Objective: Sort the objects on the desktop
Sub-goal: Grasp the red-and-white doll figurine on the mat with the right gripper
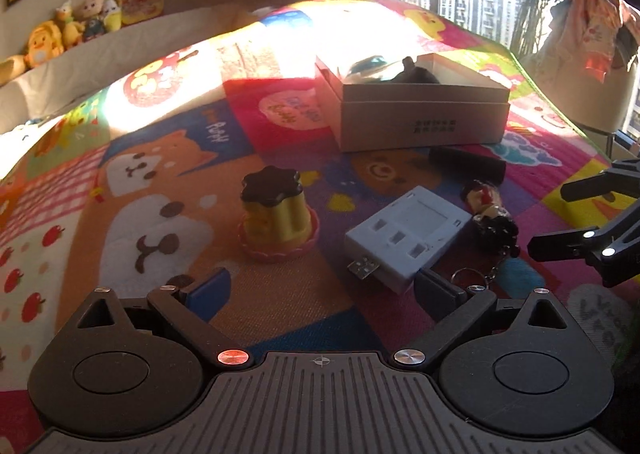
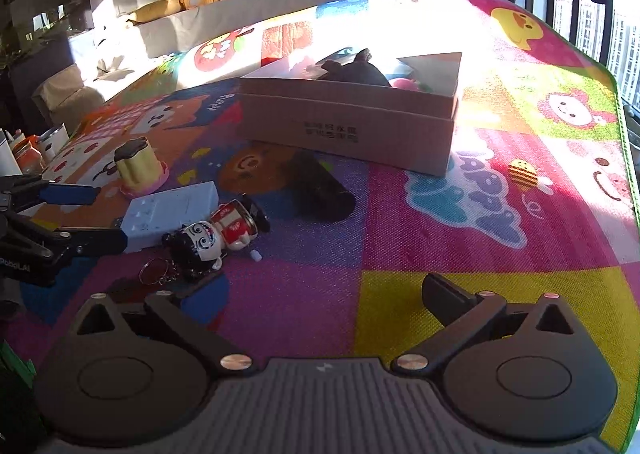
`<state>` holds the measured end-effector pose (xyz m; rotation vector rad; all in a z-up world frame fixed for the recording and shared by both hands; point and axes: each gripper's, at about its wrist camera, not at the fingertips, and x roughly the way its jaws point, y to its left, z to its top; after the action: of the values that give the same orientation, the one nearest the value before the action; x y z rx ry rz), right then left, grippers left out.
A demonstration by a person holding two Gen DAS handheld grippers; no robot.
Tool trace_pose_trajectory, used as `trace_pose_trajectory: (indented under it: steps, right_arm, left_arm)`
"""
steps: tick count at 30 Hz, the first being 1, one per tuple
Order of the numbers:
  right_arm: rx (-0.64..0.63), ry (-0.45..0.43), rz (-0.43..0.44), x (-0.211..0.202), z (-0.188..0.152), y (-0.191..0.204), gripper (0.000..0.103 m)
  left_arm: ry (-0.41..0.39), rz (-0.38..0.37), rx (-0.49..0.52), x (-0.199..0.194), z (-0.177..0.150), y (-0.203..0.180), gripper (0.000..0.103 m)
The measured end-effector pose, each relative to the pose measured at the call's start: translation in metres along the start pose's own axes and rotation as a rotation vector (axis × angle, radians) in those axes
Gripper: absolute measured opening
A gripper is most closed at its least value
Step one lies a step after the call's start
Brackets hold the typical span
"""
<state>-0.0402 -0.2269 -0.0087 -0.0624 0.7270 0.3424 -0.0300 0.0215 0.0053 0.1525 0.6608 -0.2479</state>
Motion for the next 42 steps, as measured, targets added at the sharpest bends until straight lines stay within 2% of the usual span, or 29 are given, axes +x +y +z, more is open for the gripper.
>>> trace_pose_trajectory:
  steps: [4,8,13,15,17,18,20,23,27,32,35,39,42]
  right_arm:
    - [-0.075,-0.007,0.005,0.000,0.004,0.017,0.103]
    - [-0.100,-0.013,0.045,0.000,0.011,0.025,0.103]
    - [-0.215,-0.031,0.119,0.010,0.023,0.047,0.103]
    - [-0.222,-0.010,0.146,0.019,0.028,0.051,0.101]
    - [-0.207,0.023,0.171,0.027,0.032,0.051,0.086]
    - [-0.195,0.037,0.171,0.029,0.033,0.049,0.067]
    - [-0.160,0.023,0.171,0.023,0.034,0.044,0.066]
    - [-0.121,-0.006,0.146,0.008,0.028,0.030,0.066]
    - [-0.057,-0.030,0.034,-0.012,0.015,0.007,0.066]
    - [-0.008,-0.043,-0.067,-0.022,0.000,-0.008,0.066]
    - [-0.006,-0.033,-0.056,-0.021,-0.006,-0.008,0.066]
    - [-0.008,-0.026,-0.049,-0.019,-0.009,-0.006,0.066]
    - [-0.012,-0.030,-0.046,-0.019,-0.012,-0.007,0.066]
  left_arm:
    - [0.005,0.044,-0.041,0.003,0.001,0.011,0.101]
    - [0.029,0.025,-0.082,0.008,0.001,0.019,0.101]
    - [0.017,0.020,-0.104,0.005,-0.001,0.021,0.101]
    - [0.011,0.014,-0.125,0.004,-0.001,0.024,0.101]
    - [0.006,0.005,-0.149,0.003,-0.002,0.028,0.102]
    - [0.003,0.000,-0.160,0.002,-0.002,0.029,0.102]
    - [0.000,-0.016,-0.165,0.000,-0.002,0.029,0.102]
    - [0.008,-0.112,-0.153,0.000,0.001,0.019,0.102]
    - [0.039,-0.206,-0.132,0.011,0.011,-0.007,0.102]
    - [0.064,-0.219,-0.063,0.031,0.028,-0.037,0.103]
    - [0.074,-0.213,-0.013,0.043,0.037,-0.052,0.103]
    - [0.074,-0.160,0.078,0.058,0.045,-0.067,0.103]
    - [0.077,-0.156,0.094,0.064,0.048,-0.069,0.103]
